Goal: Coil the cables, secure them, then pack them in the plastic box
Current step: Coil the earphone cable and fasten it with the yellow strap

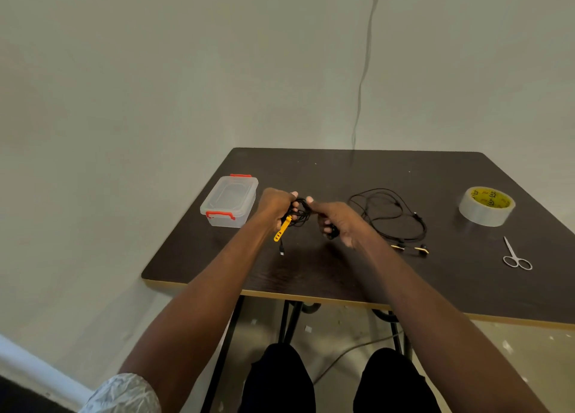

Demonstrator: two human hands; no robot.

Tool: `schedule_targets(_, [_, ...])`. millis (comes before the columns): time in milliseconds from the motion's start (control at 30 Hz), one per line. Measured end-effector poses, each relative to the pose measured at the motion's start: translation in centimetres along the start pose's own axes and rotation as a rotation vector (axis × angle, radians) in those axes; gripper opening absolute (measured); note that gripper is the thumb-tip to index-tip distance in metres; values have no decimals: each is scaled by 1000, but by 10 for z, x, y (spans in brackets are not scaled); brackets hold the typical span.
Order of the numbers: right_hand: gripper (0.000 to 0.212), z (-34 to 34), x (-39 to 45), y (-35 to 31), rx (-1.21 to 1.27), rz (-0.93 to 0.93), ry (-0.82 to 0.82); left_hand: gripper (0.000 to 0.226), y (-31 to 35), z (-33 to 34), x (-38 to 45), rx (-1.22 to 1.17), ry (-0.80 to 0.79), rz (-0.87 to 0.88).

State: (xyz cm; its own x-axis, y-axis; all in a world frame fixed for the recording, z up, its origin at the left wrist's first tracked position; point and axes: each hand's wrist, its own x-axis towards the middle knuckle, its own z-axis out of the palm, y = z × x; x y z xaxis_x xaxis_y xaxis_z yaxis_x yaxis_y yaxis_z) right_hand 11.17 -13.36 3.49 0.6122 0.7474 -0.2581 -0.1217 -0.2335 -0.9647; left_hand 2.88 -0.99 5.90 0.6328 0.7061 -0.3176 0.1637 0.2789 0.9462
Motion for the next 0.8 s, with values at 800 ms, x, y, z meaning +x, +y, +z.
schedule_targets(800, [18,6,68,23,-925,-289,251,19,-41,-11,36,766,291,229])
